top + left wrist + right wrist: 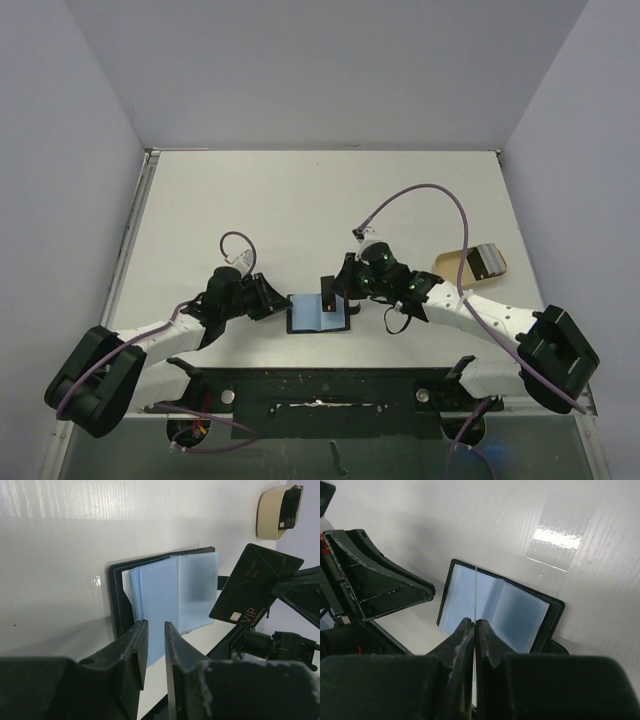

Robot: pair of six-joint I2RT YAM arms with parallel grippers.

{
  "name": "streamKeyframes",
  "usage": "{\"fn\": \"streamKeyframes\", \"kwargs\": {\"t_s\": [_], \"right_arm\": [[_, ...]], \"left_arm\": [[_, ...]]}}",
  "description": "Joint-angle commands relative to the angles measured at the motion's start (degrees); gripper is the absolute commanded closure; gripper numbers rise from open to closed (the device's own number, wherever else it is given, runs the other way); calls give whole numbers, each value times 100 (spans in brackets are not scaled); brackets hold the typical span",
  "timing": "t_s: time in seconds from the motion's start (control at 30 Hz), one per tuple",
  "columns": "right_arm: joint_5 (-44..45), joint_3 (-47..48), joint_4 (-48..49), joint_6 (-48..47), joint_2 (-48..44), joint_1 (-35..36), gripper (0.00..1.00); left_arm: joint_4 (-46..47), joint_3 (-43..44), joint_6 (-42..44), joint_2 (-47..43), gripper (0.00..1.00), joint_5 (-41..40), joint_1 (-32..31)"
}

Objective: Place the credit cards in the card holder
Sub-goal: Insert the credit card into the card holder.

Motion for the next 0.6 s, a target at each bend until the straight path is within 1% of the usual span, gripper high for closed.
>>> {"fn": "streamKeyframes", "kwargs": {"t_s": [0.0,0.07,0.3,0.47,0.57], "right_arm": [[-300,-184,677,332,158,-65,100],[-504,-277,808,446,282,-139,100],[-1069,-654,1255,723,613,-426,100],[-1622,-1056,1742,940,710,-885,100],[-1867,-1135,1856,931,727,-1043,100]], "left_arm": [[693,225,-11,363,85,390,-41],[811,230,-11,508,88,451,-59],[836,190,86,862,93,310,-112],[501,143,145,930,96,63,-146],[385,113,173,912,96,-17,-157]]}}
